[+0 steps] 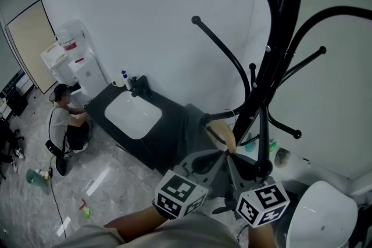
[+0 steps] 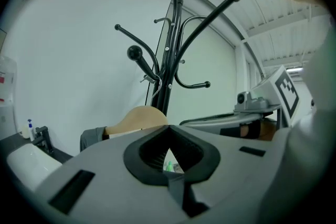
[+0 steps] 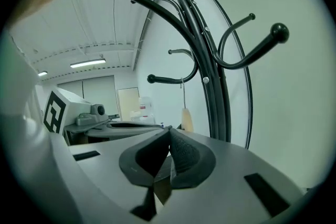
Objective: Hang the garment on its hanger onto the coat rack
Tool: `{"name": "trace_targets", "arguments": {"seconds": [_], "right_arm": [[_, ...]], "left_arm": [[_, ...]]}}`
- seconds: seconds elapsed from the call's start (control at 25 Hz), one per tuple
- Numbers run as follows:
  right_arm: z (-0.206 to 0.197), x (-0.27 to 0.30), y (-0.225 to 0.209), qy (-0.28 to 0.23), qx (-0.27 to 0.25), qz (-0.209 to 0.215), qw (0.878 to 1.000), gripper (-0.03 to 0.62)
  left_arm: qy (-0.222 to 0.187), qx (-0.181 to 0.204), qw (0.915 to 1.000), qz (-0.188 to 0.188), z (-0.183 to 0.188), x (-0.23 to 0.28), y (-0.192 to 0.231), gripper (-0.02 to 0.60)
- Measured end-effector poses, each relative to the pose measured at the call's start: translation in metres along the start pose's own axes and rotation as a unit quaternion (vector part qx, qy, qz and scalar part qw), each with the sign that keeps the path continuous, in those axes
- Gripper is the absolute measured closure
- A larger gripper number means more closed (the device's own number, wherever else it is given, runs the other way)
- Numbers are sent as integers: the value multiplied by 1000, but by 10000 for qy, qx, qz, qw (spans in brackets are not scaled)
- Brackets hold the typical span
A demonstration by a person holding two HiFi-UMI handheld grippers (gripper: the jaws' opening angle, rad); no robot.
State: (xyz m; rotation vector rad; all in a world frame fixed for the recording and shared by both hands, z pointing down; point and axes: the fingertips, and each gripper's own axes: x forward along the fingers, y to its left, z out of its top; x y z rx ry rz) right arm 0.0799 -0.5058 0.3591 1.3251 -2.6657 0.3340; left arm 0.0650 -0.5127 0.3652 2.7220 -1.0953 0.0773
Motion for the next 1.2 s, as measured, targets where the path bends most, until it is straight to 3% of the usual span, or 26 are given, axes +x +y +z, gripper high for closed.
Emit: {"name": "trace_targets", "arguments": {"seconds": [1.2], "right_arm": [[-9,-21,2,-37,206,38,9998,579]], "left_arm": [[121,41,9997,-185,-13,-13,-30,575]]}}
